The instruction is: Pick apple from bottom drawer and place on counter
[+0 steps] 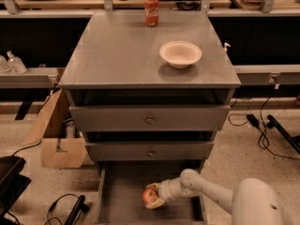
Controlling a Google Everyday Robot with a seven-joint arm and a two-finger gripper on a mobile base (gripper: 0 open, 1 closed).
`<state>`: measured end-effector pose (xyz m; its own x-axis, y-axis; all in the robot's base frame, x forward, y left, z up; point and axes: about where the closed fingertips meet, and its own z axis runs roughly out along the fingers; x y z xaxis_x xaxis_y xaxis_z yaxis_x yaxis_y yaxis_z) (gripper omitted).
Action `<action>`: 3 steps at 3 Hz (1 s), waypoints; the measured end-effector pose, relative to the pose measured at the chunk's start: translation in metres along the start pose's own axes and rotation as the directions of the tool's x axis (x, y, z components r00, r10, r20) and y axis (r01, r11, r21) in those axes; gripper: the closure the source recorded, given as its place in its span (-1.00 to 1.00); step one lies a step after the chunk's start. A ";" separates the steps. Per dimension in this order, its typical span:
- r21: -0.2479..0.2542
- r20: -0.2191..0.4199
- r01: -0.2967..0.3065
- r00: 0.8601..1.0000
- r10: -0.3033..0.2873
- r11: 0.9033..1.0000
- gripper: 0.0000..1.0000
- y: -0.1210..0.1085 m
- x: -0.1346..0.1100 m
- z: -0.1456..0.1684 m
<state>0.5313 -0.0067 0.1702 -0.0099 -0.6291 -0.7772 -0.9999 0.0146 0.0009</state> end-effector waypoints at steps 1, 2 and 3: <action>0.085 -0.009 -0.031 0.999 0.032 0.996 1.00 -0.012 -0.052 -0.074; 0.052 0.011 -0.061 0.998 0.060 0.997 1.00 0.012 -0.129 -0.124; -0.014 0.013 -0.044 0.999 0.044 0.999 1.00 0.038 -0.213 -0.169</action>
Offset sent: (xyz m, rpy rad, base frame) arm -0.0441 -0.0027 0.3892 -0.0306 -0.0145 0.0299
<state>0.4937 -0.0035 0.4426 -0.0542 -0.6175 -0.7847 -0.9985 0.0316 0.0441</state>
